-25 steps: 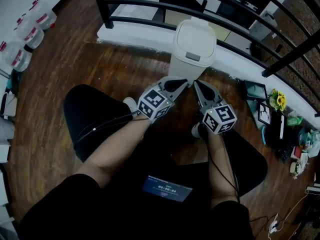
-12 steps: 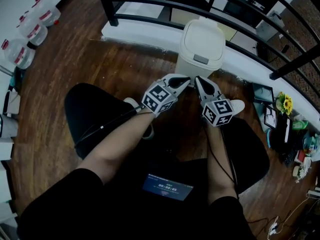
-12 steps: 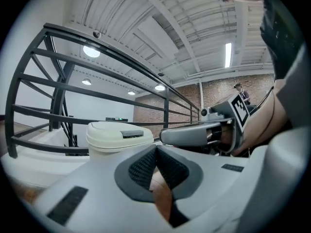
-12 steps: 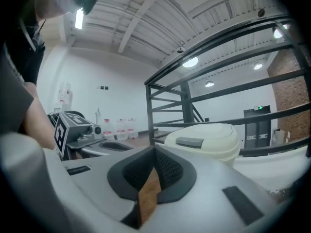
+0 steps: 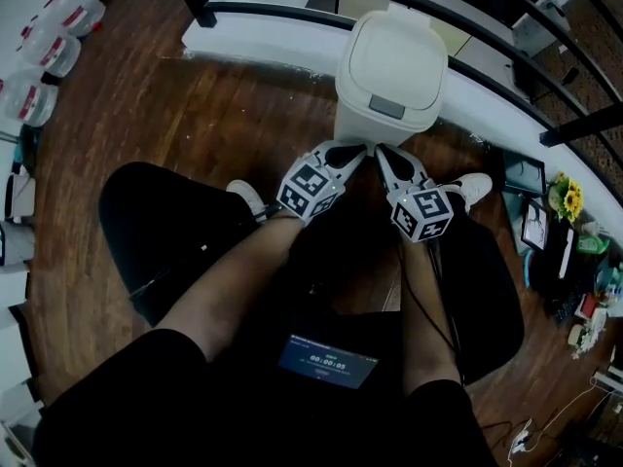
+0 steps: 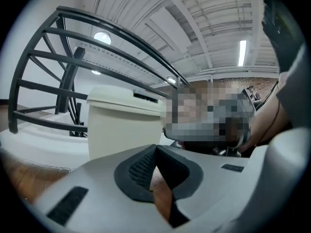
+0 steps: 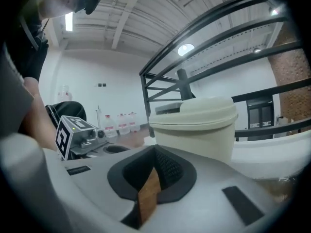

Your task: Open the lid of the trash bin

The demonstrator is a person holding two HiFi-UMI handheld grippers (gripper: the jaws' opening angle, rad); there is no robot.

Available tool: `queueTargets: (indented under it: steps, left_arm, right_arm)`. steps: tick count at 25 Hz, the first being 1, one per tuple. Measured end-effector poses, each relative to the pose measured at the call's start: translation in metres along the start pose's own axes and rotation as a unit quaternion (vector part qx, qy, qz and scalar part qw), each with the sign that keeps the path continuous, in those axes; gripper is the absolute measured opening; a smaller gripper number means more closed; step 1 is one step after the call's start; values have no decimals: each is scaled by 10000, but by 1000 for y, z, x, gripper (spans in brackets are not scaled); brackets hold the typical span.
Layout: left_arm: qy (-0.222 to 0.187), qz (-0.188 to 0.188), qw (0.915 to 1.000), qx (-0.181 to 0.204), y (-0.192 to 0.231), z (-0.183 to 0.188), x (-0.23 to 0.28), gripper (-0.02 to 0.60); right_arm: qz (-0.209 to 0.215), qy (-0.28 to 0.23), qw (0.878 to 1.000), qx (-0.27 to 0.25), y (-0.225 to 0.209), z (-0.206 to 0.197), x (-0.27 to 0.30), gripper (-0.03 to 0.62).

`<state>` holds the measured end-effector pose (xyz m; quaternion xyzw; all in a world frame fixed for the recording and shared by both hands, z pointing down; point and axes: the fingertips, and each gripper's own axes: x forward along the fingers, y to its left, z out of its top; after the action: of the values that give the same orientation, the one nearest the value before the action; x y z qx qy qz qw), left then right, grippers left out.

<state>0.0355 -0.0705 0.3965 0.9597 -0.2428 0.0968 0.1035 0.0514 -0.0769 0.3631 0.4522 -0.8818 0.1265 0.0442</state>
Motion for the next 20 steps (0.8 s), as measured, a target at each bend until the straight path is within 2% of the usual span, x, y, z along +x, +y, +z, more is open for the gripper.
queueTargets:
  steps: [7, 12, 16, 20]
  left_arm:
    - [564, 21, 9983, -130, 25, -37, 32, 38]
    - [1208, -202, 9924, -105, 34, -70, 49, 38]
    - [1259, -9, 9906, -534, 51, -89, 55, 38]
    - [1425, -27, 9883, -544, 56, -114, 77, 38]
  right_arm:
    - [101, 384, 9992, 106, -23, -27, 24, 25]
    - [174, 759, 9968, 187, -32, -55, 37, 25]
    - [65, 880, 9953, 393, -54, -72, 48, 25]
    - [11, 974, 9941, 484, -73, -93, 54, 25]
